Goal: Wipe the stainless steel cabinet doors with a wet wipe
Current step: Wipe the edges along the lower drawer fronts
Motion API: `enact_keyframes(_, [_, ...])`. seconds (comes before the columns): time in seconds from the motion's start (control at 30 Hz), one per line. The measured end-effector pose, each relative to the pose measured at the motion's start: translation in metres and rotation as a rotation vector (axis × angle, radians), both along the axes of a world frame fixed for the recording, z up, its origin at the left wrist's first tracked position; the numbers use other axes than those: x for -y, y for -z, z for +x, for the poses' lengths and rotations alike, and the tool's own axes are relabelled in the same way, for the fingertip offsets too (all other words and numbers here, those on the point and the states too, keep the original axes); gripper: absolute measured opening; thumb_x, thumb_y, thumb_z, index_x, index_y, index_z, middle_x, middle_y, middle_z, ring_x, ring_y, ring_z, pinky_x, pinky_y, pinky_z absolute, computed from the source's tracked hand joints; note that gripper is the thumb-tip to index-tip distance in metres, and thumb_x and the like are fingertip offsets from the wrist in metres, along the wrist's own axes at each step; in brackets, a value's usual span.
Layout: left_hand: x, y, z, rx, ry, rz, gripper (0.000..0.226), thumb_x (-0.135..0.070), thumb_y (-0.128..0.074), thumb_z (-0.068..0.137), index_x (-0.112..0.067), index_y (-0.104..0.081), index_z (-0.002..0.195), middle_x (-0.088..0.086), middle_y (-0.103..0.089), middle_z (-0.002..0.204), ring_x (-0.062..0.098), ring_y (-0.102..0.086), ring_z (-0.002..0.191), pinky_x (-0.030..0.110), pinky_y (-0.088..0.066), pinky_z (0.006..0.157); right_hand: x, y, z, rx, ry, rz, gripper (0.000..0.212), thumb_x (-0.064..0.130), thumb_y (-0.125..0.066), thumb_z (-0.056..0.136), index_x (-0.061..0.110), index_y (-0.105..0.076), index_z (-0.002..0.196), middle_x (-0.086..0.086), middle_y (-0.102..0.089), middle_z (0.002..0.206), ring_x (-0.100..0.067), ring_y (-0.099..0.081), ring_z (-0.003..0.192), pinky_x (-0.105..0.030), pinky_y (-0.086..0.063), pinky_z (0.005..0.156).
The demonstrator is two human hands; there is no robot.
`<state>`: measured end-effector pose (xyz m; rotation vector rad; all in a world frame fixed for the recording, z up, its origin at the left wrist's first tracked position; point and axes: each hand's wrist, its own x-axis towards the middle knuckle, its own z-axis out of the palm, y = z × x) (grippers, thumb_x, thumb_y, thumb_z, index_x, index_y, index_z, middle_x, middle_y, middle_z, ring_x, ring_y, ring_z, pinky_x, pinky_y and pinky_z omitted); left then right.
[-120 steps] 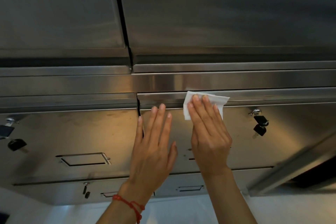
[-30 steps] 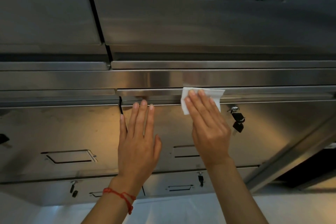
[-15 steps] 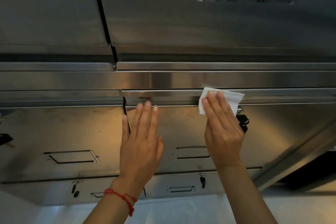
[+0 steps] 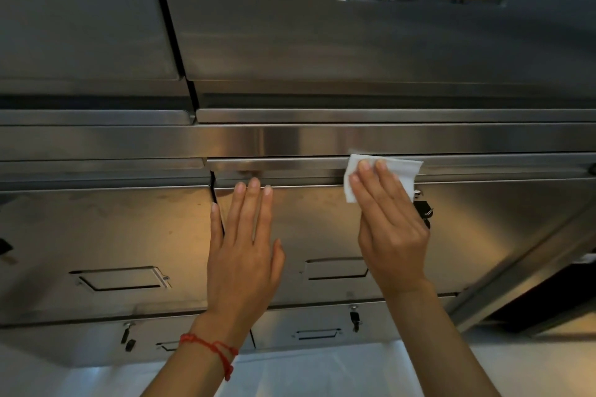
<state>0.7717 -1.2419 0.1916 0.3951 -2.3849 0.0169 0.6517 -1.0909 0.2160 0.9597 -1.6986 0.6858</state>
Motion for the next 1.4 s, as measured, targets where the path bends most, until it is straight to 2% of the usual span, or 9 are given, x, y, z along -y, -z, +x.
enact_keyframes(0.13, [0.000, -0.001, 0.001, 0.003, 0.003, -0.001, 0.065, -0.031, -0.035, 0.087, -0.007, -0.021, 0.146, 0.013, -0.019, 0.152, 0.018, 0.004, 0.145, 0.045, -0.004, 0.115, -0.007, -0.003, -0.005, -0.028, 0.003, 0.048, 0.043, -0.016, -0.066, 0.078, 0.001, -0.063, 0.117, -0.013, -0.057, 0.127, -0.027, -0.054, 0.121, -0.042, -0.044, 0.103])
enact_keyframes(0.3, [0.002, -0.001, 0.001, 0.005, 0.013, -0.011, 0.065, -0.029, -0.036, 0.087, -0.007, -0.020, 0.146, 0.012, -0.018, 0.152, 0.018, 0.004, 0.145, 0.045, -0.004, 0.116, -0.014, 0.000, -0.006, 0.011, 0.082, -0.033, 0.041, -0.019, -0.061, 0.078, -0.002, -0.066, 0.115, -0.016, -0.060, 0.124, -0.031, -0.056, 0.119, -0.045, -0.044, 0.102])
enact_keyframes(0.53, [0.001, -0.001, 0.001, 0.005, 0.010, -0.008, 0.067, -0.029, -0.037, 0.086, -0.007, -0.019, 0.146, 0.012, -0.018, 0.153, 0.018, 0.004, 0.146, 0.045, -0.003, 0.116, 0.003, -0.004, 0.002, -0.025, -0.022, 0.046, 0.042, -0.016, -0.062, 0.078, 0.001, -0.064, 0.117, -0.012, -0.057, 0.127, -0.026, -0.053, 0.122, -0.044, -0.041, 0.105])
enact_keyframes(0.8, [0.000, -0.001, 0.001, -0.012, 0.018, -0.001, 0.066, -0.027, -0.037, 0.086, -0.007, -0.019, 0.146, 0.012, -0.018, 0.153, 0.018, 0.002, 0.145, 0.047, -0.006, 0.115, -0.008, 0.000, -0.001, 0.013, 0.078, -0.023, 0.035, -0.016, -0.057, 0.083, -0.002, -0.065, 0.115, -0.016, -0.058, 0.125, -0.030, -0.055, 0.120, -0.046, -0.040, 0.106])
enact_keyframes(1.0, [0.001, 0.001, 0.001, 0.012, 0.007, -0.023, 0.067, -0.029, -0.038, 0.086, -0.007, -0.018, 0.147, 0.012, -0.017, 0.153, 0.019, 0.004, 0.146, 0.046, -0.005, 0.116, -0.006, -0.005, -0.001, -0.036, 0.048, 0.058, 0.041, -0.017, -0.058, 0.080, 0.002, -0.066, 0.116, -0.012, -0.058, 0.127, -0.026, -0.055, 0.121, -0.050, -0.037, 0.107])
enact_keyframes(1.23, [0.002, 0.001, 0.003, 0.000, 0.028, -0.024, 0.065, -0.027, -0.038, 0.087, -0.006, -0.020, 0.146, 0.013, -0.018, 0.153, 0.021, -0.002, 0.146, 0.049, -0.009, 0.115, -0.009, 0.000, -0.001, 0.000, 0.124, -0.011, 0.035, -0.015, -0.057, 0.084, -0.002, -0.064, 0.115, -0.015, -0.057, 0.126, -0.030, -0.056, 0.119, -0.046, -0.032, 0.110])
enact_keyframes(1.33, [0.003, 0.001, 0.003, -0.005, 0.028, -0.024, 0.065, -0.027, -0.038, 0.087, -0.006, -0.021, 0.146, 0.013, -0.019, 0.152, 0.021, -0.001, 0.146, 0.048, -0.007, 0.115, -0.007, -0.001, 0.000, -0.009, 0.115, 0.021, 0.032, -0.013, -0.055, 0.087, -0.001, -0.065, 0.115, -0.016, -0.058, 0.125, -0.030, -0.057, 0.117, -0.049, -0.036, 0.106])
enact_keyframes(1.4, [0.003, 0.001, 0.003, -0.004, 0.036, -0.030, 0.065, -0.027, -0.039, 0.087, -0.005, -0.022, 0.145, 0.014, -0.021, 0.152, 0.024, -0.007, 0.145, 0.049, -0.008, 0.115, -0.008, -0.002, 0.000, -0.009, 0.117, 0.031, 0.032, -0.013, -0.055, 0.087, -0.001, -0.066, 0.115, -0.016, -0.060, 0.125, -0.030, -0.057, 0.118, -0.051, -0.039, 0.104])
